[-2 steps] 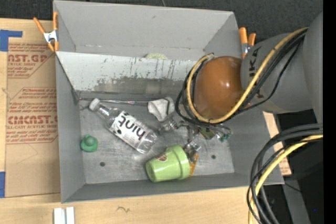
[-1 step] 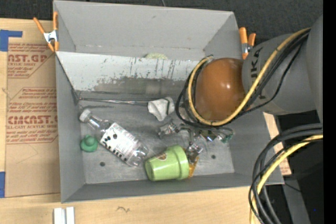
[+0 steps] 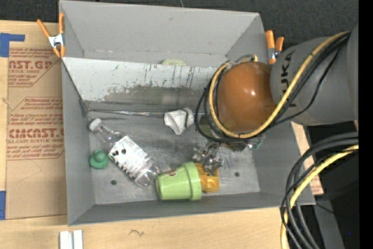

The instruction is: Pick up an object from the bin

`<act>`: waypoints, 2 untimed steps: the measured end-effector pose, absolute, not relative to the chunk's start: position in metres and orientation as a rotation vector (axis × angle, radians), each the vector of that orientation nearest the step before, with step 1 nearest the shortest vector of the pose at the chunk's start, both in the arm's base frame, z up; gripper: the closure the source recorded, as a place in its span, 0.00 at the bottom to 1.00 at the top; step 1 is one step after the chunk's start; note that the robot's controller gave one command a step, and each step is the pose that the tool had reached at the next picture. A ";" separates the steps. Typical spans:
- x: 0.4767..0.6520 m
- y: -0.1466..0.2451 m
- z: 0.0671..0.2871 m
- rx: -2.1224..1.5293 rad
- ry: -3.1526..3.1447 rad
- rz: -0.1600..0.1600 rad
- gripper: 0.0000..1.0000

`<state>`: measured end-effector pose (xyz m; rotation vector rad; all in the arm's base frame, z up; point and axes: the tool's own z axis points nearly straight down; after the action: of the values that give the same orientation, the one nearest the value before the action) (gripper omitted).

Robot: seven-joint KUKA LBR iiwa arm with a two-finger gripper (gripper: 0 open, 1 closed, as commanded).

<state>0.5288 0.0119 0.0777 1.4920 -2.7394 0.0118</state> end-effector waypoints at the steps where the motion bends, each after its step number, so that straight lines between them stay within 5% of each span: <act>1: 0.532 0.024 0.076 1.513 -2.768 -0.005 0.00; 2: 0.529 0.010 0.077 1.491 -2.739 0.015 1.00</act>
Offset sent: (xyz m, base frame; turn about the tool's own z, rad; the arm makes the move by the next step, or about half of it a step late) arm 0.0000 0.0000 0.0000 0.0000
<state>0.5287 0.0104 0.0769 1.4908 -2.7390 0.0145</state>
